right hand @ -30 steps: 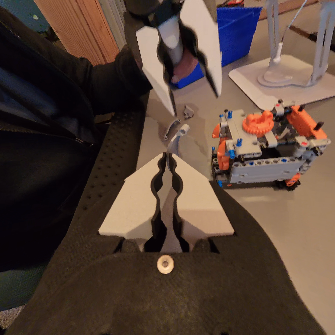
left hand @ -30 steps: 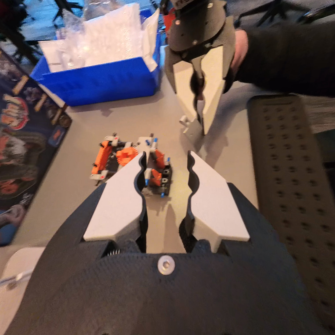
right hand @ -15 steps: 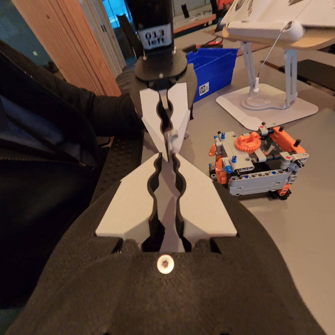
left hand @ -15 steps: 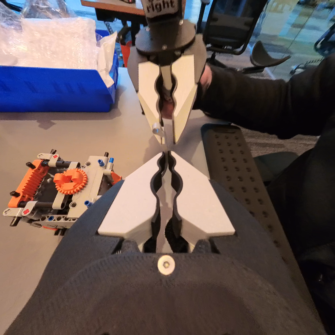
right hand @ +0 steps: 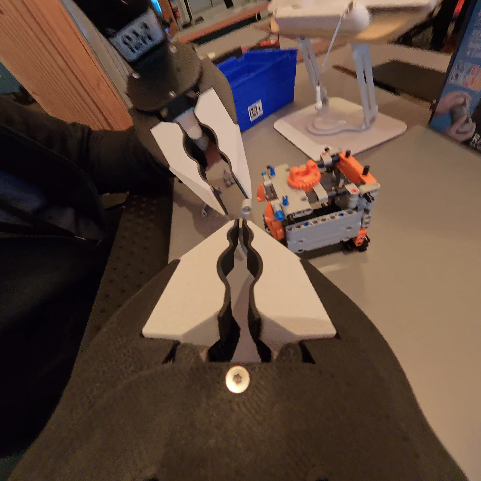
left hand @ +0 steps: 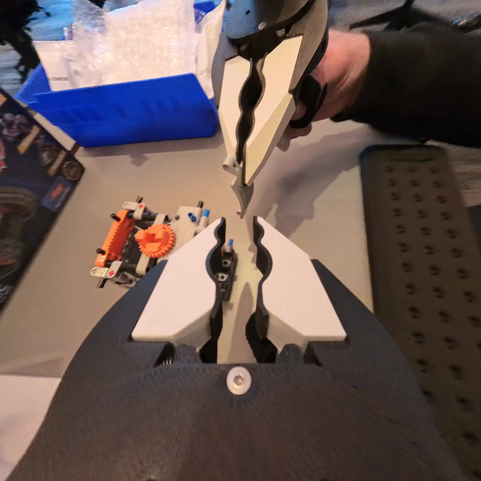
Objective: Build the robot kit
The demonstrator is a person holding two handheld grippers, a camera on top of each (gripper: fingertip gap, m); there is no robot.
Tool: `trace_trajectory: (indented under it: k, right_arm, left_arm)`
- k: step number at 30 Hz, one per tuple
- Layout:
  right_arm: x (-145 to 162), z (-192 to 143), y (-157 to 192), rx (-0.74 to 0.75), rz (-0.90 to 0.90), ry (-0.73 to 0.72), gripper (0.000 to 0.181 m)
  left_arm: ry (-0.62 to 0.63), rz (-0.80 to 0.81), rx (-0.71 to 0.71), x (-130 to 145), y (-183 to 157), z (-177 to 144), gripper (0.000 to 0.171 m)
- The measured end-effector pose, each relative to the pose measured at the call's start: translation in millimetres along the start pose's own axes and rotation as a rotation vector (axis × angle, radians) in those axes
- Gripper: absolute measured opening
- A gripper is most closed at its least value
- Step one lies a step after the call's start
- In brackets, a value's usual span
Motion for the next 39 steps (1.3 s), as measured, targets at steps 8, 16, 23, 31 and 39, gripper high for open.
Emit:
trace_trajectory:
  k: [8, 16, 23, 31, 39]
  right_arm:
    - [18, 15, -25, -0.073, 0.078, 0.099, 0.0]
    - [19, 23, -39, -0.119, 0.138, 0.091, 0.0]
    - [16, 31, -42, -0.159, 0.135, 0.111, 0.0]
    - [14, 39, -42, -0.148, 0.112, 0.12, 0.0]
    - [10, 39, -40, -0.118, 0.103, 0.096, 0.001]
  left_arm:
    - [0.141, 0.051, -0.169, 11, 2, 9, 0.016]
    - [0.17, -0.027, -0.211, 18, 7, 15, 0.023]
    - [0.163, -0.08, -0.221, 21, 12, 15, 0.022]
    - [0.144, -0.134, -0.229, 25, 22, 9, 0.012]
    - [0.132, -0.151, -0.219, 26, 25, 9, 0.011]
Point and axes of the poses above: each gripper's, where its closed fingertips meet, z out along the fingers, x out of its underside, y = z × x across the jaws, the point moved 7 cm from there along -z, back along the fingers, and after that the axes turned 2 degrees about -y, right-handed, at the moved point
